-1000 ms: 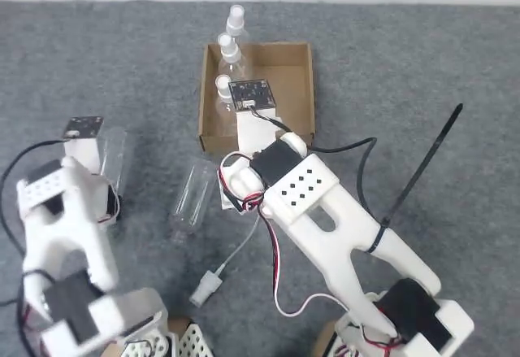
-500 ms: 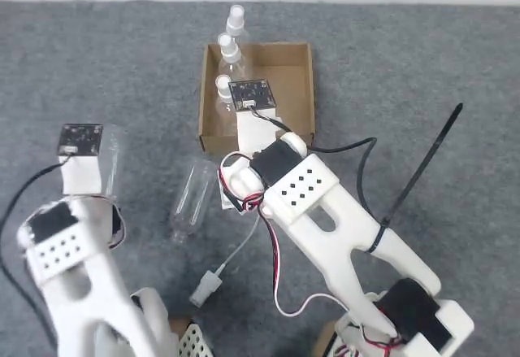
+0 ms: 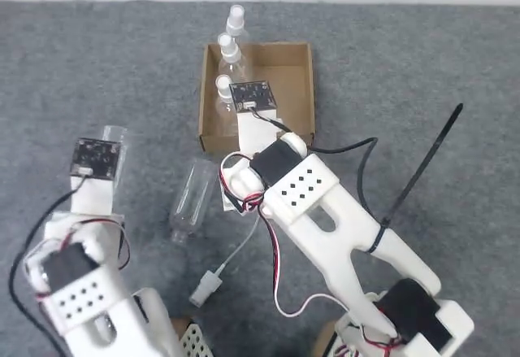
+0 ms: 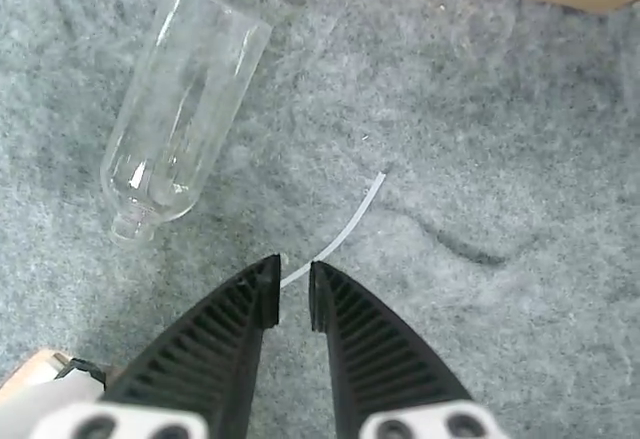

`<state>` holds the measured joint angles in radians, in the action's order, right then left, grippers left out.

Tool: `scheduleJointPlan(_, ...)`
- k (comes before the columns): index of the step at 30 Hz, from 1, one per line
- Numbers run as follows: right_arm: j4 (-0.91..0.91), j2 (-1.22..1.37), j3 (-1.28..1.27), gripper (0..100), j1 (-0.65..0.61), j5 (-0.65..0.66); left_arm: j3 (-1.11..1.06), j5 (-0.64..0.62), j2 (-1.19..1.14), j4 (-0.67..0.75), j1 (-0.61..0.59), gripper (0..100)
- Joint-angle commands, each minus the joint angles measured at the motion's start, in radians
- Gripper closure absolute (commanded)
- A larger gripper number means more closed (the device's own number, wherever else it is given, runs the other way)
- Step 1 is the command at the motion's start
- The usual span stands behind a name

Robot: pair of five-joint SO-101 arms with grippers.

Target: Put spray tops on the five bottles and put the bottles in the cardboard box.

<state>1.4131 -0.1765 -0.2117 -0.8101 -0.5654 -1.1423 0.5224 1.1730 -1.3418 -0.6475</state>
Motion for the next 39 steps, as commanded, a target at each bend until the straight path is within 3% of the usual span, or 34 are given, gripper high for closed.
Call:
scheduleJointPlan(1,0.039,-0.108,0.006,99.2,0.022,0.032,-0.028,0.02,0.158,-0.008,0.011,99)
scheduleJointPlan(6,0.102,-0.229,0.006,99.2,0.054,0.19,-0.12,0.02,0.302,-0.012,0.086,99)
scheduleJointPlan(17,0.108,-0.295,0.006,99.2,0.142,0.264,-0.205,0.025,0.512,-0.006,0.13,99)
scheduleJointPlan(30,0.099,-0.295,0.012,99.2,0.228,0.293,-0.361,0.316,0.654,0.005,0.279,99)
scheduleJointPlan(39,0.096,-0.295,0.014,99.2,0.249,0.295,-0.363,0.333,0.652,0.114,0.319,99)
